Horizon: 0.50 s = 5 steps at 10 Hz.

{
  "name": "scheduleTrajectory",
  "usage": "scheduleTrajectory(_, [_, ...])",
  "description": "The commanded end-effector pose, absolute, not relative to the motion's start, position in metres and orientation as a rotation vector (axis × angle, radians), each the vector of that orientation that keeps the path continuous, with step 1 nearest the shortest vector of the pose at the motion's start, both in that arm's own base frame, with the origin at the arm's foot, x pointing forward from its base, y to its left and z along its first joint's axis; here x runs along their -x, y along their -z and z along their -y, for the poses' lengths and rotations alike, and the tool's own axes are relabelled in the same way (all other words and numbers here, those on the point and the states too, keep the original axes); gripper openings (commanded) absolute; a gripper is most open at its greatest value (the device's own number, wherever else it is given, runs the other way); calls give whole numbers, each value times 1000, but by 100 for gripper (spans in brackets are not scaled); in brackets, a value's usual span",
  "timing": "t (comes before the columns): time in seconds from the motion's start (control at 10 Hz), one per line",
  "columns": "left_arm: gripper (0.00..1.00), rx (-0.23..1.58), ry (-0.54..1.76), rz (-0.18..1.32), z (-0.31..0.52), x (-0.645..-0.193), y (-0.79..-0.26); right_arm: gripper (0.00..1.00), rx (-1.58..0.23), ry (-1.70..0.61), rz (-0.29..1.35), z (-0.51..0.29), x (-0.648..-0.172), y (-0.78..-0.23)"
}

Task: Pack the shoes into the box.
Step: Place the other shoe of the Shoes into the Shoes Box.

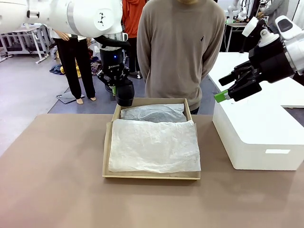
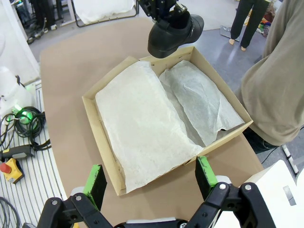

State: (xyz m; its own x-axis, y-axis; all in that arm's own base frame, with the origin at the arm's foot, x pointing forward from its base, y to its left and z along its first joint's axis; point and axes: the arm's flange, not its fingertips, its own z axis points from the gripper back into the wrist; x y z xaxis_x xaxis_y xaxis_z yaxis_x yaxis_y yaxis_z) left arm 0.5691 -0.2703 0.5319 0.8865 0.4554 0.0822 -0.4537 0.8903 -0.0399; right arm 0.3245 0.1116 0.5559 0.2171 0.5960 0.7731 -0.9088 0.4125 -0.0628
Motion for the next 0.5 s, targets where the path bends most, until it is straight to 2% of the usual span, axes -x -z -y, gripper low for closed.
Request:
scheduleTrajectory(0.0, [0,20,-472,90,271,-569,-532,100,-473,-1113,839,-112,-328,-555])
scheduleTrajectory(0.4, [0,10,-767,138,325,-563,-536,100,-473,-1113,839,-112,-328,-555])
